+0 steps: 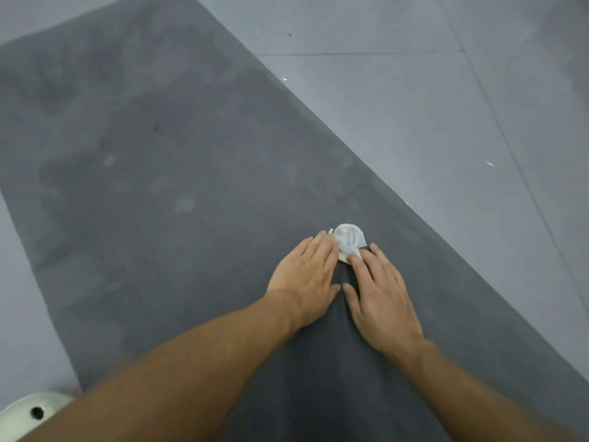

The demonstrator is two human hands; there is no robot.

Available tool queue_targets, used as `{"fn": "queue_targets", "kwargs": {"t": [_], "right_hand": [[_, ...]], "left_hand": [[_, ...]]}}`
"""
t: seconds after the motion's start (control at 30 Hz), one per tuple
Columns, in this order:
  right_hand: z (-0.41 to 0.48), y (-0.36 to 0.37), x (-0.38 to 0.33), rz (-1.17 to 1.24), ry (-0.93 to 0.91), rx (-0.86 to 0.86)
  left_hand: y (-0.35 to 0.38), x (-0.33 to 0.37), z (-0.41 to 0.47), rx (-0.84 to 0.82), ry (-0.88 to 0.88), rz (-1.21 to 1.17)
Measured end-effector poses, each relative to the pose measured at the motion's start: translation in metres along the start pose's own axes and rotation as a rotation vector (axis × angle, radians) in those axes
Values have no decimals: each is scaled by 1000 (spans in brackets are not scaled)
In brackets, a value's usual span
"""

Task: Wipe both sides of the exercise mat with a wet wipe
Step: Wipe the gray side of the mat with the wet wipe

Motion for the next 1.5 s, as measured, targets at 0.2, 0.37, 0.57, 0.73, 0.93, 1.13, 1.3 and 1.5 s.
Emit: {"fn": "queue_targets", "kwargs": {"t": [0.2, 0.37, 0.57, 0.73, 0.93, 1.13, 1.3, 1.5], "right_hand": [[-23, 11, -59, 78, -101, -100], [-18, 2, -76, 50, -225, -79], [-5, 24, -96, -113, -296, -299], [23, 35, -129, -149, -268, -297], [-22, 51, -184, -139, -583, -398], [6, 43, -151, -222, -445, -281], [65, 30, -109, -189, -148, -238], [24, 44, -150, -89, -240, -330]], "left_hand": [[35, -14, -84, -25, -29, -38], [50, -30, -135, -22, -42, -124], [69, -66, -148, 42, -126, -191], [83, -108, -159, 140, -395, -358], [105, -160, -178, 148, -618, -363], [107, -159, -182, 191, -618, -312], [110, -158, -182, 211, -611, -312], [110, -159, -181, 233, -620, -314]]}}
Point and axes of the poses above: each hand's wrist, its own z-axis towards the middle knuckle, its own y-axis out of the palm, x = y × z, the point moved 5 cm from there along z, towards the middle knuckle, and after that the axes turned 1 degree about z, right-handed, at the moved point
